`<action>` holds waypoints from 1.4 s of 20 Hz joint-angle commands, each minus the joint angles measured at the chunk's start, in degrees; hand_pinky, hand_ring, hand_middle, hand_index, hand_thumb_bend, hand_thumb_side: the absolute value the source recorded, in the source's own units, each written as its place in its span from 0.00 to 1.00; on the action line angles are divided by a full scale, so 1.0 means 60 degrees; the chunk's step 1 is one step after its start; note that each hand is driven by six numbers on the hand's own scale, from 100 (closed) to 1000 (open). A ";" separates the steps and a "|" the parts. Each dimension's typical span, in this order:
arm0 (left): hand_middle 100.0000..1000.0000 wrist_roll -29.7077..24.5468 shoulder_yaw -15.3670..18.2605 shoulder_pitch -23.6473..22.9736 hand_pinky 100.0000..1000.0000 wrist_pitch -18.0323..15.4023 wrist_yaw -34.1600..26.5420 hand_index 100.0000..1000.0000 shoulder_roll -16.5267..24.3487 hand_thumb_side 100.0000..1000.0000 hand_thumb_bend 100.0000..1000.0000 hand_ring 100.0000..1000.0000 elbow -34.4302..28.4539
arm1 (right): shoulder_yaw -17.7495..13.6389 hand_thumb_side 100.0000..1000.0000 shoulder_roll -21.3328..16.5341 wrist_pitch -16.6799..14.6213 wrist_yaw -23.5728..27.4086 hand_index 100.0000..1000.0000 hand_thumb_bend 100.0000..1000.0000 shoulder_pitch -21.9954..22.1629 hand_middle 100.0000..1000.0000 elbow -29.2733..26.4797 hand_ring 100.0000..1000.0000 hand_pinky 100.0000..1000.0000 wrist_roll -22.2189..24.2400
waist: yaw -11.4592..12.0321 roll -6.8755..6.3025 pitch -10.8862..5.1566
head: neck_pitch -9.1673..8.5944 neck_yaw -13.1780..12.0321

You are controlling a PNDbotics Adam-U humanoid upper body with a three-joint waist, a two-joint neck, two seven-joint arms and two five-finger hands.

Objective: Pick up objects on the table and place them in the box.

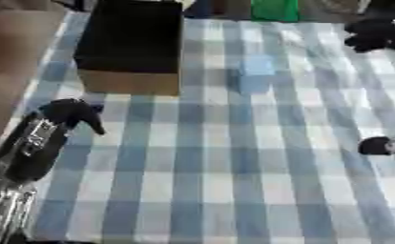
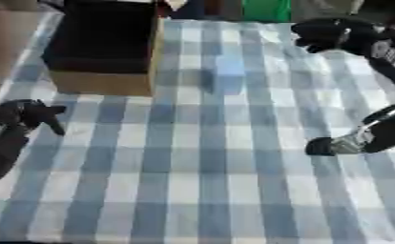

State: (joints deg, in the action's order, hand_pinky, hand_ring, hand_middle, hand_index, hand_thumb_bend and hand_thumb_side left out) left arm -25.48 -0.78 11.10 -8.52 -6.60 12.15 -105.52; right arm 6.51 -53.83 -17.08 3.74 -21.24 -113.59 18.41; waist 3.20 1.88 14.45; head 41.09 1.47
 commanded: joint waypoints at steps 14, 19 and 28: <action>0.43 -0.0286 -0.0214 0.0183 0.89 0.0020 -0.0085 0.55 0.0241 0.87 0.07 0.45 -0.0083 | 0.0931 0.08 0.0738 -0.0300 -0.0112 0.96 0.71 -0.3185 0.94 0.2858 0.89 0.84 0.1326 | 0.0286 0.0139 -0.0166 | -0.0188 0.0274; 0.43 -0.0386 -0.0299 0.0257 0.89 0.0052 -0.0094 0.55 0.0238 0.87 0.07 0.45 -0.0070 | 0.1174 0.10 0.1481 -0.0582 -0.0538 0.96 0.71 -0.4144 0.94 0.4273 0.90 0.84 0.1723 | 0.0449 0.0223 -0.0117 | -0.0247 0.0412; 0.43 -0.0570 -0.0451 0.0369 0.89 0.0086 -0.0139 0.55 0.0230 0.87 0.07 0.45 -0.0056 | 0.1149 0.11 0.2658 -0.1024 -0.1362 0.97 0.70 -0.5382 0.94 0.6783 0.90 0.84 0.2136 | 0.0805 0.0327 -0.0075 | -0.0370 0.0766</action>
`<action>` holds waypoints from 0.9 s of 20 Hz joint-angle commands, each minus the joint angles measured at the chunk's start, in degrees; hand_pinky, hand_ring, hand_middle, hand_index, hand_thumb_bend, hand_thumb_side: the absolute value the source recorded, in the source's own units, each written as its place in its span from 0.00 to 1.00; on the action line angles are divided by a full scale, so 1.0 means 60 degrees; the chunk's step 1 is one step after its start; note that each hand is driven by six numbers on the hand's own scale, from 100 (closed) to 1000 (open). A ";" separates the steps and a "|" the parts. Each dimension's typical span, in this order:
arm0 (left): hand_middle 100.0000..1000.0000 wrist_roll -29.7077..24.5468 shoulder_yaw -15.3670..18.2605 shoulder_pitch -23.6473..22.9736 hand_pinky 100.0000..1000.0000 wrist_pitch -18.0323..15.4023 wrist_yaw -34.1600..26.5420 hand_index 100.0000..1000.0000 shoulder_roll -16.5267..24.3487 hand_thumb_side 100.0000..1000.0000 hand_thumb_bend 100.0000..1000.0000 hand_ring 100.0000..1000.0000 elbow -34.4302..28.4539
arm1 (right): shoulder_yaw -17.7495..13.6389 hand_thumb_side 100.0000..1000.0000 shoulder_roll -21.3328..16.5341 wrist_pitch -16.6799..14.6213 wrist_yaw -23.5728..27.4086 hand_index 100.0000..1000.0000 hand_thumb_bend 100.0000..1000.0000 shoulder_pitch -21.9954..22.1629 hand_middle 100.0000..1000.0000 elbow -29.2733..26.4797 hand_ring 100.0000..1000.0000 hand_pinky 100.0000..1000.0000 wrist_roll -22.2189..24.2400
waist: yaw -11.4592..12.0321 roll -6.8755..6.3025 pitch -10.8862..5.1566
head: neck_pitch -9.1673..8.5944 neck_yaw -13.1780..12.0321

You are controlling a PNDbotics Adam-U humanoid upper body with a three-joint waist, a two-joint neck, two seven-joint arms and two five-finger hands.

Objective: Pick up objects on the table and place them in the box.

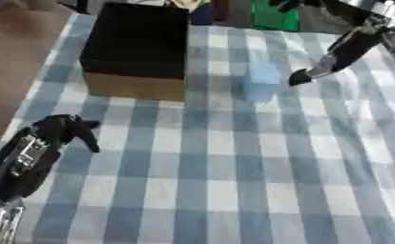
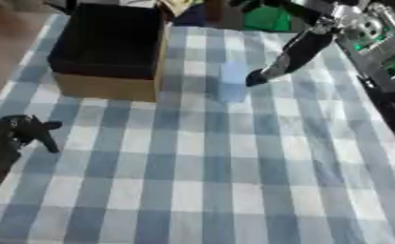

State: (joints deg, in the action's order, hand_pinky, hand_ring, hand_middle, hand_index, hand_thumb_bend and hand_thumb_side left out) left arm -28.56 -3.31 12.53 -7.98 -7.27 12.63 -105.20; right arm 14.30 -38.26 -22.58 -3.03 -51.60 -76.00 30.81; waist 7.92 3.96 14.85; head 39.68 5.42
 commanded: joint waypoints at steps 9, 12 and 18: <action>0.43 -0.0118 -0.0071 0.0143 0.89 0.0023 -0.0054 0.55 0.0116 0.87 0.07 0.45 -0.0084 | -0.0302 0.16 0.0738 -0.0542 -0.1570 0.96 0.72 -0.0756 0.94 0.2396 0.90 0.85 0.0145 | 0.0157 -0.0001 -0.0172 | -0.0161 0.0263; 0.43 -0.0126 -0.0075 0.0133 0.89 0.0024 -0.0059 0.55 0.0109 0.88 0.07 0.45 -0.0076 | -0.0329 0.18 0.0875 -0.0743 -0.2112 0.96 0.73 -0.0793 0.95 0.2781 0.90 0.85 0.0093 | 0.0150 -0.0020 -0.0189 | -0.0164 0.0276; 0.43 -0.0135 -0.0082 0.0126 0.89 0.0015 -0.0055 0.55 0.0102 0.88 0.07 0.45 -0.0060 | -0.0401 0.20 0.1056 -0.0985 -0.2875 0.96 0.74 -0.0803 0.95 0.3365 0.89 0.85 -0.0082 | 0.0161 -0.0050 -0.0198 | -0.0179 0.0308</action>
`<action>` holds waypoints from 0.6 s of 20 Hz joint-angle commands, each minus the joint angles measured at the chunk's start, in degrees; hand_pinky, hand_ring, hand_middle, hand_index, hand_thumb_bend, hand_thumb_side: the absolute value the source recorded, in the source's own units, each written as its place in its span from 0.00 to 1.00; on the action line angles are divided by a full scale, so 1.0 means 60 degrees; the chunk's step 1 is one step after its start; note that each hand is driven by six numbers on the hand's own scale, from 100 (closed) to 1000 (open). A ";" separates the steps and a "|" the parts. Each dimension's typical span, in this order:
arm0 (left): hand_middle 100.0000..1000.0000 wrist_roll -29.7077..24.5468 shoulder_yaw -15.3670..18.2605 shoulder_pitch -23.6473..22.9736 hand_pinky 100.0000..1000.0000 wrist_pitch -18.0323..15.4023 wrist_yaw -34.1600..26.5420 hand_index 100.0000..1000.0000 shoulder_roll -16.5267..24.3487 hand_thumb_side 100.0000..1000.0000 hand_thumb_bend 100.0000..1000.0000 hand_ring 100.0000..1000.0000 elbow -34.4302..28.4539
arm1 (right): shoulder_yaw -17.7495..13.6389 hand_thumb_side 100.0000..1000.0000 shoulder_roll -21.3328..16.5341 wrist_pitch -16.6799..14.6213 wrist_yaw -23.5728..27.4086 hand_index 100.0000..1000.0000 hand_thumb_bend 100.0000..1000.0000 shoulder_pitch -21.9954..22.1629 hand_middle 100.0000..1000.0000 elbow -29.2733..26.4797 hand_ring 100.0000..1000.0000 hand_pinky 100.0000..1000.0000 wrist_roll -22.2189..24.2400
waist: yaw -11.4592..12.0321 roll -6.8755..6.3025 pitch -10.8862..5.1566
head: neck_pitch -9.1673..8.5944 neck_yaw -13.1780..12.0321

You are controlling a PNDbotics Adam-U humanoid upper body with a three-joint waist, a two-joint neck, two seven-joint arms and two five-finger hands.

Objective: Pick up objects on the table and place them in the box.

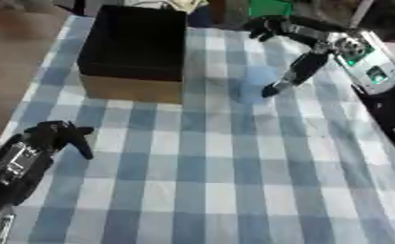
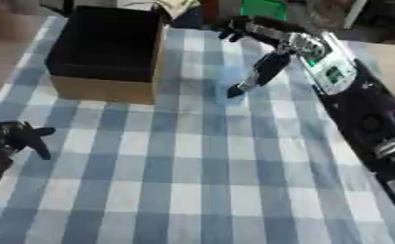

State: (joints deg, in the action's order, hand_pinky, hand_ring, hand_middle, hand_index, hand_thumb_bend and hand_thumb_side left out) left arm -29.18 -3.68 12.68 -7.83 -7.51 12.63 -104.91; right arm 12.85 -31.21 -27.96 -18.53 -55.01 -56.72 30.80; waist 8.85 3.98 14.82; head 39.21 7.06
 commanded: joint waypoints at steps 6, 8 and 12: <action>0.43 -0.0055 -0.0039 0.0100 0.89 -0.0006 -0.0013 0.55 0.0087 0.88 0.07 0.45 -0.0090 | -0.0307 0.22 0.0003 -0.0117 -0.0742 0.96 0.73 -0.0267 0.95 0.0770 0.89 0.85 -0.0319 | 0.0038 -0.0053 -0.0200 | -0.0144 0.0129; 0.43 -0.0055 -0.0036 0.0103 0.90 -0.0002 -0.0017 0.55 0.0081 0.88 0.07 0.45 -0.0089 | -0.0334 0.22 0.0035 -0.0148 -0.0884 0.96 0.74 -0.0269 0.95 0.0908 0.89 0.85 -0.0380 | 0.0038 -0.0047 -0.0200 | -0.0163 0.0194; 0.43 -0.0061 -0.0037 0.0114 0.90 0.0012 -0.0018 0.55 0.0078 0.88 0.07 0.45 -0.0084 | -0.0373 0.23 0.0082 -0.0198 -0.1129 0.96 0.74 -0.0278 0.95 0.1075 0.89 0.85 -0.0499 | 0.0041 -0.0022 -0.0202 | -0.0243 0.0436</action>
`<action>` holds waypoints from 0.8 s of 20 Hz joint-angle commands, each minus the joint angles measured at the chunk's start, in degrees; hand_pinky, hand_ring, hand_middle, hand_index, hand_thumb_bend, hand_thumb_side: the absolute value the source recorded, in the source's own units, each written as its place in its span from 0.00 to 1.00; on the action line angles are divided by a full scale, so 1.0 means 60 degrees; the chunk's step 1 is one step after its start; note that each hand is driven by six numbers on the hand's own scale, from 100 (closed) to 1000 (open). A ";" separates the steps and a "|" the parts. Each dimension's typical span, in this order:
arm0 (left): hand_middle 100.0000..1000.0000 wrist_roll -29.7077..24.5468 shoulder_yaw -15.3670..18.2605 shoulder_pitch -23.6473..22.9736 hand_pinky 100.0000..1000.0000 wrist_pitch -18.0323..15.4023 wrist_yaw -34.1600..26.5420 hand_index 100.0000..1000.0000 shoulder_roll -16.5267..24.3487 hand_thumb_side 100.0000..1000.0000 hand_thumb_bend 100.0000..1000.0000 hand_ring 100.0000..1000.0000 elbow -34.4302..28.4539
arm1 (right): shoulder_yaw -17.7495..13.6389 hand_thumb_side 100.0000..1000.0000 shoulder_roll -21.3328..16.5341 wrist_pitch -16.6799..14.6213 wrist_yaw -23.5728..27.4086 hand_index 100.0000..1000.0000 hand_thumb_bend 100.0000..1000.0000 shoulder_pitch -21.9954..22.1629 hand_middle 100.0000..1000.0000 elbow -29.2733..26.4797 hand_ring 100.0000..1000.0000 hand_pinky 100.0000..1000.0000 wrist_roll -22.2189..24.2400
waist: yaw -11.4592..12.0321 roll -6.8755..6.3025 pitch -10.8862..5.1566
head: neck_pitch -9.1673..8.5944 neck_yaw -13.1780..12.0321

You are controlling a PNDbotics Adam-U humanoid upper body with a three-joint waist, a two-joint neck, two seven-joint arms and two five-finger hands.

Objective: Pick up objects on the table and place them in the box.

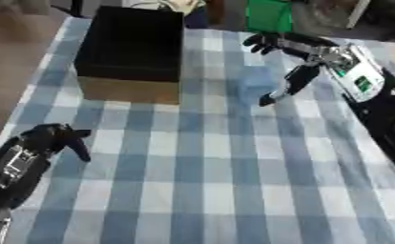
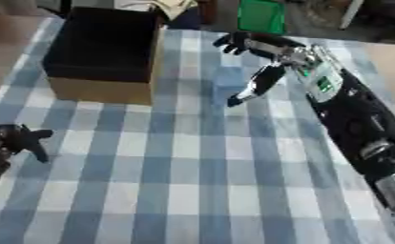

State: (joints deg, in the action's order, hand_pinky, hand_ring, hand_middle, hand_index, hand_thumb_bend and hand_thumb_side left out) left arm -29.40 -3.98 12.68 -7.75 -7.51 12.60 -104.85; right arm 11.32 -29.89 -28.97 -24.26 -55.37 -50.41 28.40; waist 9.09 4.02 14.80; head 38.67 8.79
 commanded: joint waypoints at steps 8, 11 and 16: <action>0.43 -0.0045 -0.0005 0.0135 0.90 0.0014 -0.0032 0.55 0.0080 0.88 0.07 0.45 -0.0090 | -0.0208 0.25 0.0114 0.0038 -0.0372 0.96 0.71 -0.0353 0.94 0.0485 0.89 0.85 -0.0174 | 0.0070 0.0005 -0.0211 | -0.0235 0.0606; 0.43 -0.0057 -0.0015 0.0155 0.90 0.0014 -0.0039 0.55 0.0082 0.87 0.07 0.45 -0.0096 | -0.0243 0.26 0.0141 0.0087 -0.0485 0.96 0.71 -0.0390 0.94 0.0596 0.89 0.85 -0.0238 | 0.0128 0.0017 -0.0200 | -0.0269 0.0699; 0.43 -0.0062 -0.0018 0.0175 0.90 0.0009 -0.0042 0.55 0.0093 0.87 0.07 0.45 -0.0108 | -0.0376 0.25 0.0068 0.0508 -0.0936 0.96 0.74 -0.0401 0.94 0.0778 0.88 0.85 -0.0926 | 0.0223 0.0035 -0.0179 | -0.0340 0.0806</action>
State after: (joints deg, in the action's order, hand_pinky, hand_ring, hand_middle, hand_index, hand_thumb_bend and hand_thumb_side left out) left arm -29.61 -4.01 13.05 -7.57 -7.56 12.60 -104.85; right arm 9.83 -28.01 -26.49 -28.91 -56.49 -45.63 23.99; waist 10.38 4.41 14.77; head 37.39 13.31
